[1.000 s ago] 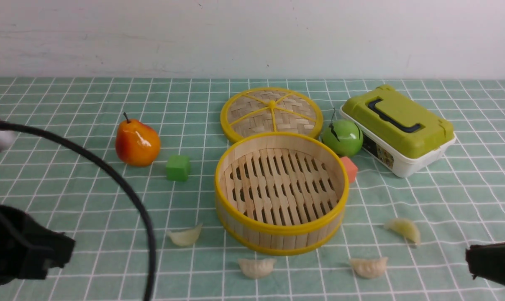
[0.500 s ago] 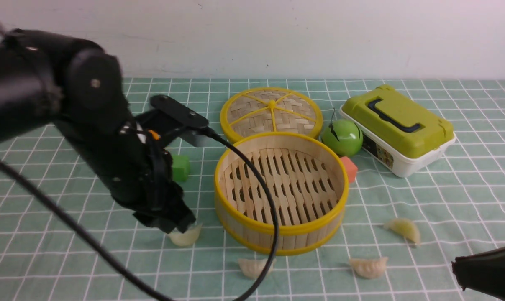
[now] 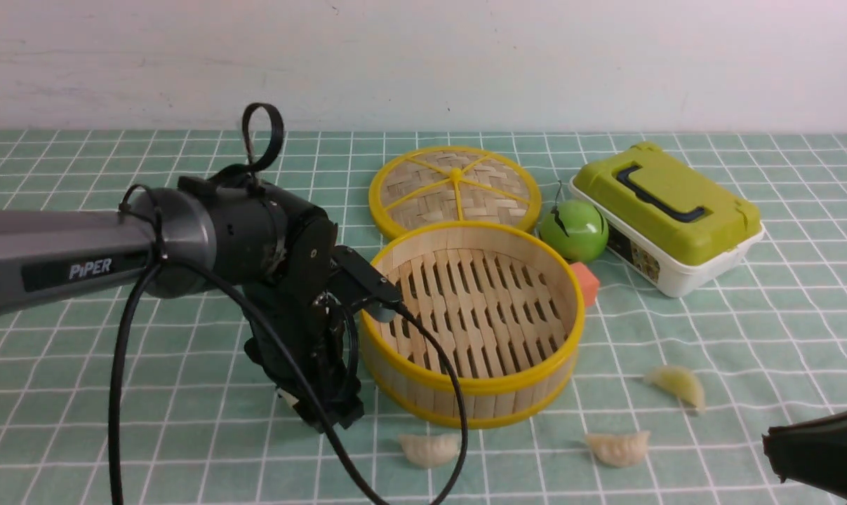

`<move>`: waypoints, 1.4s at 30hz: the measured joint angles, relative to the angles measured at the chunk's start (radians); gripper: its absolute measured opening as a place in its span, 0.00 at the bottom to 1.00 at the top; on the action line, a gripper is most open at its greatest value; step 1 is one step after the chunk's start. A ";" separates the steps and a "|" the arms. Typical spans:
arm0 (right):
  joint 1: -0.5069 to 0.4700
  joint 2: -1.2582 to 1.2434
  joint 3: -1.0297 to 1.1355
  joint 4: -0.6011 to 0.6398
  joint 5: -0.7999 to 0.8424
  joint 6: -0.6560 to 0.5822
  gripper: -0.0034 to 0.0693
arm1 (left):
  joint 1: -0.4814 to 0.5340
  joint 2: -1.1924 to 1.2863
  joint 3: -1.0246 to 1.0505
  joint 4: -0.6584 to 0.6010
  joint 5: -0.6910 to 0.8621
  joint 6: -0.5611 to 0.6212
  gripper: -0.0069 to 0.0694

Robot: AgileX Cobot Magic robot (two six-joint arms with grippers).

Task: Put the dumplings into the steamer on the table with the blue tablecloth.
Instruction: 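Reach for and grasp a dumpling on the table with the left gripper, then place the dumpling into the bamboo steamer basket with the left gripper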

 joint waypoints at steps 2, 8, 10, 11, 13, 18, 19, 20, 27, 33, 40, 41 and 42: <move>0.001 0.001 0.000 0.000 -0.009 0.000 0.05 | 0.000 0.005 -0.003 -0.002 -0.003 -0.034 0.55; 0.001 0.002 0.000 0.000 -0.020 0.000 0.06 | 0.000 0.010 -0.085 0.013 0.112 -0.156 0.41; 0.001 0.002 0.000 0.000 -0.020 0.000 0.06 | -0.005 0.008 -0.164 0.013 0.186 -0.205 0.41; 0.001 0.002 0.000 0.000 -0.020 0.000 0.06 | -0.006 0.008 -0.173 0.013 0.186 -0.210 0.41; 0.001 0.002 0.000 -0.001 -0.021 0.000 0.06 | -0.040 -0.007 -0.302 0.008 0.248 -0.274 0.41; 0.001 0.002 0.000 -0.002 -0.026 0.000 0.07 | -0.158 0.025 -0.517 -0.014 0.176 -0.378 0.41; 0.001 0.002 0.000 -0.002 -0.024 0.000 0.07 | -0.183 0.058 -0.556 -0.020 0.136 -0.408 0.41; 0.001 0.002 0.000 -0.002 -0.023 0.000 0.07 | -0.199 0.093 -0.601 -0.026 0.102 -0.442 0.41; 0.001 -0.019 0.000 -0.002 0.035 -0.001 0.08 | -0.210 0.383 -0.832 0.015 0.090 -0.600 0.41; 0.001 -0.060 0.000 -0.016 0.043 -0.001 0.09 | -0.210 0.459 -0.900 0.037 0.124 -0.615 0.47; 0.019 -0.066 0.000 -0.021 0.028 -0.002 0.09 | -0.210 0.353 -0.906 0.067 0.273 -0.616 0.81; 0.026 -0.066 0.000 -0.021 0.024 -0.002 0.10 | -0.210 0.308 -0.906 0.068 0.310 -0.612 0.84; 0.031 -0.066 0.000 -0.021 0.022 -0.002 0.10 | -0.210 0.266 -0.906 0.069 0.343 -0.604 0.85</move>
